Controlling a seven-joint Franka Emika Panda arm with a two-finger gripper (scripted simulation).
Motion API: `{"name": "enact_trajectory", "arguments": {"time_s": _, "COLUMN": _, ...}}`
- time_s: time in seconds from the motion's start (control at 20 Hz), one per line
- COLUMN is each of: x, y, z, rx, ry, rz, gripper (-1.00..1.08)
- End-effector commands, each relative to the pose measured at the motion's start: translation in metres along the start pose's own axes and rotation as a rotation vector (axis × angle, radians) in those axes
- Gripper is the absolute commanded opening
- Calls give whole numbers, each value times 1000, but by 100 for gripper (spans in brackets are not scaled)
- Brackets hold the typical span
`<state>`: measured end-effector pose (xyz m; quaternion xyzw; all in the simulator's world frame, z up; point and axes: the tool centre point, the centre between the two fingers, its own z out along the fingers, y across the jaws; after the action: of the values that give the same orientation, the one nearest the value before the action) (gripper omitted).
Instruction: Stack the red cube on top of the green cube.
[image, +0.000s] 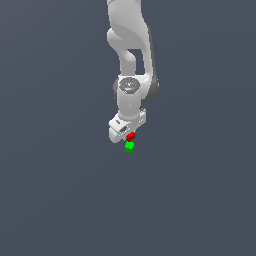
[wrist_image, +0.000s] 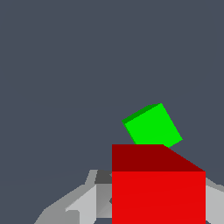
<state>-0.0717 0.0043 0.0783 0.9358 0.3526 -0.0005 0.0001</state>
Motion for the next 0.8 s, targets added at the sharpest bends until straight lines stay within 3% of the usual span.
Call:
{"name": "enact_trajectory", "arguments": {"time_s": 0.0, "x": 10, "y": 7, "z": 6, "rx": -1, "ry": 1, "rz": 0, "gripper": -100}}
{"name": "enact_trajectory", "arguments": {"time_s": 0.7, "x": 27, "y": 20, "z": 16, "rx": 0, "ry": 1, "rz": 0, "gripper": -100}}
{"name": "enact_trajectory", "arguments": {"time_s": 0.75, "x": 27, "y": 20, "z": 16, "rx": 0, "ry": 1, "rz": 0, "gripper": 100}}
